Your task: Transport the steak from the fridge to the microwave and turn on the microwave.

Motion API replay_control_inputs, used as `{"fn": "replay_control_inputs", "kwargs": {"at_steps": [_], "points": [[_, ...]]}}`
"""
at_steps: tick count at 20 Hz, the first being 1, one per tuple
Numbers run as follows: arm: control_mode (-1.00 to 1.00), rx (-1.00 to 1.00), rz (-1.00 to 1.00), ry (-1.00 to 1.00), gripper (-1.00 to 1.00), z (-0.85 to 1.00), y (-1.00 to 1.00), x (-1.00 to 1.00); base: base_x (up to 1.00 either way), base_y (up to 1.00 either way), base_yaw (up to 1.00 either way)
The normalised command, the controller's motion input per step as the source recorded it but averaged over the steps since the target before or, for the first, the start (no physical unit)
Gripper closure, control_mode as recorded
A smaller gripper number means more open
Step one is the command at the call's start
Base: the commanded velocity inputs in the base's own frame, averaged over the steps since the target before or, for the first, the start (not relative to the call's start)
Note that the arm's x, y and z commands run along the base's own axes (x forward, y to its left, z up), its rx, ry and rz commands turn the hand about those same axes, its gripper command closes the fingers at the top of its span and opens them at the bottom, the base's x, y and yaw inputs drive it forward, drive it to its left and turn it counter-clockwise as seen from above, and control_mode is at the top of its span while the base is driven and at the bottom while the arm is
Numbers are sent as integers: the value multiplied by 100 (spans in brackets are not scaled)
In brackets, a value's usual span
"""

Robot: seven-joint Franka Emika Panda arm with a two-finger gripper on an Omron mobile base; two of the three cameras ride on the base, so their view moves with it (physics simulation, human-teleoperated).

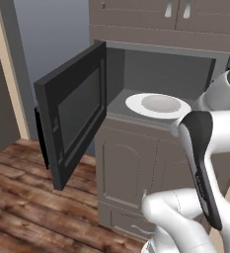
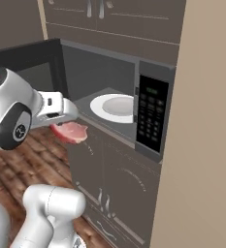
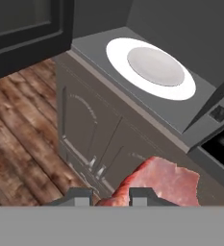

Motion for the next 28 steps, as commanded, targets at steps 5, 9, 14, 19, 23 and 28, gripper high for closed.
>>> {"fn": "replay_control_inputs", "kwargs": {"at_steps": [5, 9, 14, 19, 23, 28], "points": [[-100, -16, 5, 0, 100, -15, -14, 51, 0, 0, 0], [-100, -20, -3, -4, 100, -43, -9, 47, 0, 0, 0], [-100, -7, -4, -12, 100, -19, 0, 45, 0, 0, 0], [-100, 0, 0, -16, 100, 2, -1, 38, 0, 0, 0], [-100, 0, -1, 0, 100, 7, -6, 66, 0, 0, 0], [-100, 0, 0, 1, 100, 20, -4, 52, 0, 0, 0]]}}
